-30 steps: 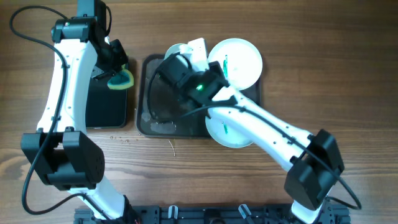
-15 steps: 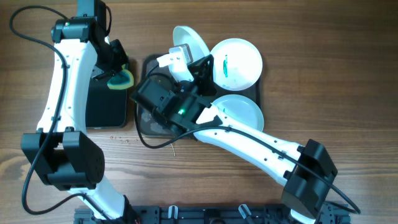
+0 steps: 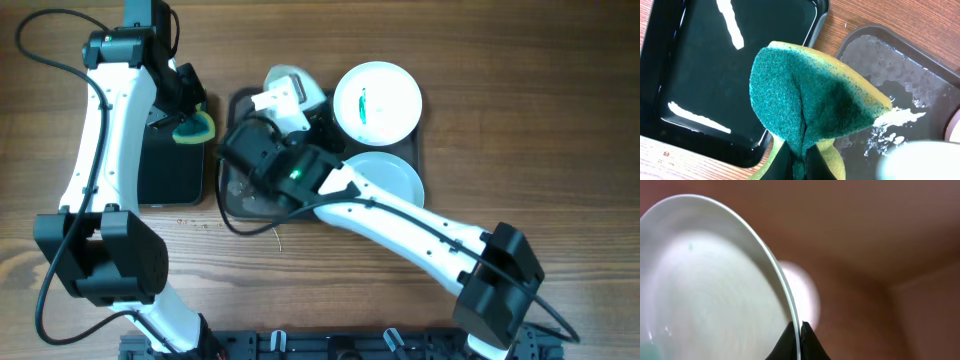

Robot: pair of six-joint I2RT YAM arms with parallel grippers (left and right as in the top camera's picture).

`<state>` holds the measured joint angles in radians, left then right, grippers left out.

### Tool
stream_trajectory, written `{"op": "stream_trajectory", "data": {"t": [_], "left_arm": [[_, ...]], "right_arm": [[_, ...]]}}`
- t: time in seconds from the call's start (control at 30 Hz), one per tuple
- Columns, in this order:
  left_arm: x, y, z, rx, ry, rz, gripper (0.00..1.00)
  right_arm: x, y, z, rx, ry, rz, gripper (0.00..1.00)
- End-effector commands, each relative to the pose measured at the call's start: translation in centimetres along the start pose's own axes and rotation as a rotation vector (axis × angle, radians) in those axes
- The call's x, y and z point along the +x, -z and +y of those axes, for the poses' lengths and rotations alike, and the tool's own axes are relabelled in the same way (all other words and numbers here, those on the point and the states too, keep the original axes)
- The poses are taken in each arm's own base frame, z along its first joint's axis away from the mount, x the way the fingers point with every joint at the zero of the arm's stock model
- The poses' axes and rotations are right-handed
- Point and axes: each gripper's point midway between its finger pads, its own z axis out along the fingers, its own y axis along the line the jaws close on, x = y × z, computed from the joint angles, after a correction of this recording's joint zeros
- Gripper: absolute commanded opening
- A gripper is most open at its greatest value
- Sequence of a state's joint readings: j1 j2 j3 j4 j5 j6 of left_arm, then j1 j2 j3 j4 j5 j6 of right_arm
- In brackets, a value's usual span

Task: Clean dirty plates on tray and stack at the side
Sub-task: 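Carry the cleaned plate right and set it on the table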

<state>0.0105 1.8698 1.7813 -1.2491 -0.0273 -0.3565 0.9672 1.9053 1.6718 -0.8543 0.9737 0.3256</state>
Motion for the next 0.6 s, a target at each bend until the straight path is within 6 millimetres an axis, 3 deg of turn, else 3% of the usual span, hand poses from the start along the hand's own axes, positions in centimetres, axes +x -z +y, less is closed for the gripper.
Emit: {"op": "stream_trajectory", "data": {"t": [0.0,0.07,0.17,0.2,0.23,0.27,0.37,0.43,0.57], "left_arm": [[-0.2,0.2,-0.1,0.015,-0.006,-0.006,0.04],[-0.2,0.2,-0.1,0.015,-0.006,-0.006,0.04],[-0.2,0.2,-0.1,0.015,-0.006,-0.006,0.04],[-0.2,0.2,-0.1,0.015,-0.007,-0.006,0.04],[-0.2,0.2,-0.2,0.016,-0.009,-0.006,0.04],[-0.2,0.2,-0.3,0.016,-0.010,-0.006,0.04],[-0.1,0.2,-0.4,0.017,-0.014,-0.006,0.04],[0.0,0.2,-0.6,0.018,-0.019,-0.006,0.04],[0.1,0.2,-0.9,0.020,-0.027,-0.005,0.04]], "right_arm": [[2.3,-0.8,4.8,-0.467,-0.162,0.232,0.04],[2.6,-1.5,4.6,-0.599,-0.227,0.310,0.04],[2.5,-2.5,2.1,-0.732,-0.340,0.387,0.04],[2.4,-3.1,0.3,-0.770,-0.402,0.409,0.04],[2.3,-4.1,-3.2,-0.797,-0.500,0.429,0.04],[2.4,-4.6,-5.4,-0.796,-0.554,0.434,0.04],[4.1,-6.3,-12.5,-0.718,-0.675,0.445,0.04],[6.3,-7.1,-17.0,-0.643,-0.739,0.475,0.04],[13.7,-9.0,-25.0,-0.406,-0.858,0.622,0.04]]}}
